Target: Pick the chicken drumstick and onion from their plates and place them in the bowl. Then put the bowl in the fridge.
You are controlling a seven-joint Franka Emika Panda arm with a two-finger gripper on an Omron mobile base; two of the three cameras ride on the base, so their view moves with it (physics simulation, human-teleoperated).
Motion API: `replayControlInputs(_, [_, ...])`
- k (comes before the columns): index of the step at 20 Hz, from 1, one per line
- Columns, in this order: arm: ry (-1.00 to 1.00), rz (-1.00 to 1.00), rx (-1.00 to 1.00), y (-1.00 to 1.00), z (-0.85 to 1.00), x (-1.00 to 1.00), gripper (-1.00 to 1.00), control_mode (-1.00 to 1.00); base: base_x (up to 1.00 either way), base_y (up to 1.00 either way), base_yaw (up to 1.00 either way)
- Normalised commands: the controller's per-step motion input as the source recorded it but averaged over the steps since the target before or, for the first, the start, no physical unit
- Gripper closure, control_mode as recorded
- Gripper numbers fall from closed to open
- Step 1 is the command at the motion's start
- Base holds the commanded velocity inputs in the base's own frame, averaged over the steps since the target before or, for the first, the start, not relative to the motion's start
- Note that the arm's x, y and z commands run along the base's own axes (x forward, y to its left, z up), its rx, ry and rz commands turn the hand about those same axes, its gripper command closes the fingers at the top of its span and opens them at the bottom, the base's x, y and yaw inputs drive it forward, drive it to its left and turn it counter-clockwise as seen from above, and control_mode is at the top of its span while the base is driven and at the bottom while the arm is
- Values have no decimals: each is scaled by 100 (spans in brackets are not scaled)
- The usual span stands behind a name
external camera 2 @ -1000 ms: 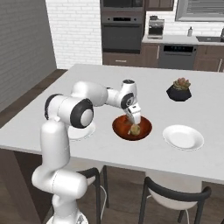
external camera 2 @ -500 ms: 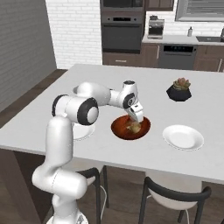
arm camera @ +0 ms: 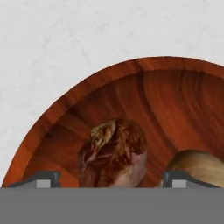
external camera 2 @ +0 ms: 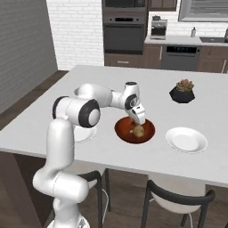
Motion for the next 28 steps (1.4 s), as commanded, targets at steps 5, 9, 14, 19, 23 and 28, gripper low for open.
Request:
replayControlInputs(5, [-20, 0, 0, 0, 34, -60, -100, -100, 0, 0, 0])
replayControlInputs(9, [-24, 0, 4, 0, 63, -96, -100, -100, 0, 0, 0])
replayControlInputs(14, [-8, -7, 15, -1, 24, -98, -100, -100, 0, 0, 0])
replayControlInputs(19, [-10, -12, 18, -19, 33, -77, -100, -100, 0, 0, 0])
replayControlInputs(23, [0, -4, 22, -44, 13, -48, -100, -100, 0, 0, 0])
replayControlInputs(28, [10, 0, 22, -33, -7, -15, -100, -100, 0, 0, 0])
